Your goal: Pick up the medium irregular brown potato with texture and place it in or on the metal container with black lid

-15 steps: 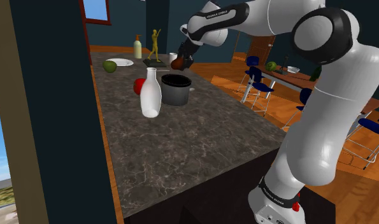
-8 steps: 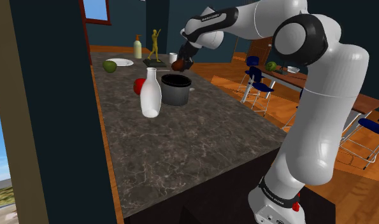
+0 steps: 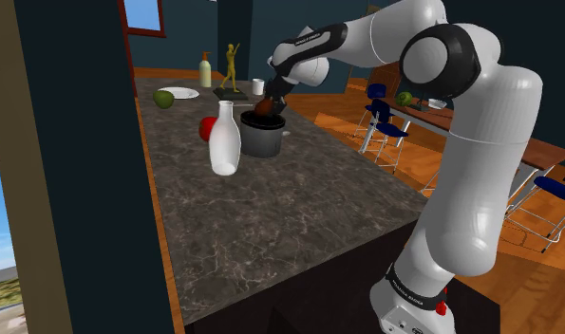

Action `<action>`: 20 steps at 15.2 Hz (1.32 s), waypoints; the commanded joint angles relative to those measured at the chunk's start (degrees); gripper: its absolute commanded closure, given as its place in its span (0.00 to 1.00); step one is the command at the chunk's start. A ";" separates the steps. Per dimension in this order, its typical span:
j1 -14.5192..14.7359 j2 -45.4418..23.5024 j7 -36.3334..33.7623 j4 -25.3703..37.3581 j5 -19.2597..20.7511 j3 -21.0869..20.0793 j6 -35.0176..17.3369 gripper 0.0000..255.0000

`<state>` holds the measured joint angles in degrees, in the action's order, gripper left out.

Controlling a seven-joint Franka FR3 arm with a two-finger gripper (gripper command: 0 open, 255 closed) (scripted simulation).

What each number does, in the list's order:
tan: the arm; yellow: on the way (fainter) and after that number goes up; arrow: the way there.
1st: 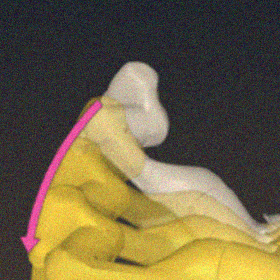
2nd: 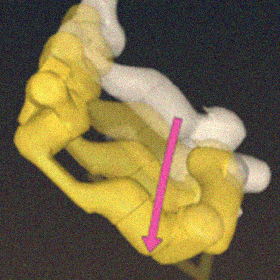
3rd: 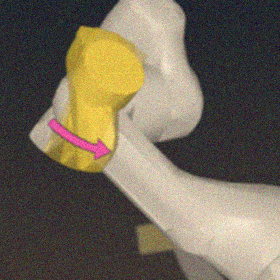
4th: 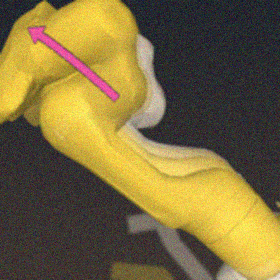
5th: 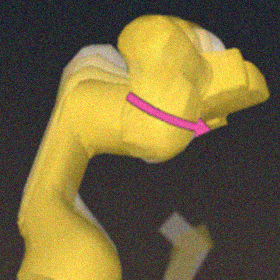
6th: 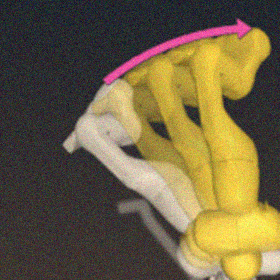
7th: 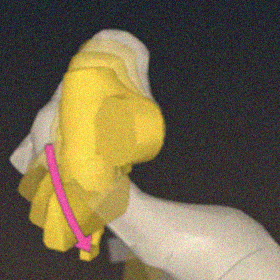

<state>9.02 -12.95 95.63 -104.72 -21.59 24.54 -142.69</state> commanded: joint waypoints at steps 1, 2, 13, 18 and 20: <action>-0.13 -0.51 0.69 -0.85 -0.77 -0.27 -1.29 1.00; -0.13 -0.50 0.69 -0.86 -0.77 -0.27 -1.29 1.00; -0.13 -0.51 0.69 -0.85 -0.78 -0.27 -1.29 0.00; 0.91 4.56 -1.68 -2.24 3.06 0.99 1.69 0.00; 1.08 5.85 -2.32 -2.48 4.08 1.20 2.54 0.00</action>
<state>10.04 -7.76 93.60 -107.16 -18.06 25.59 -140.74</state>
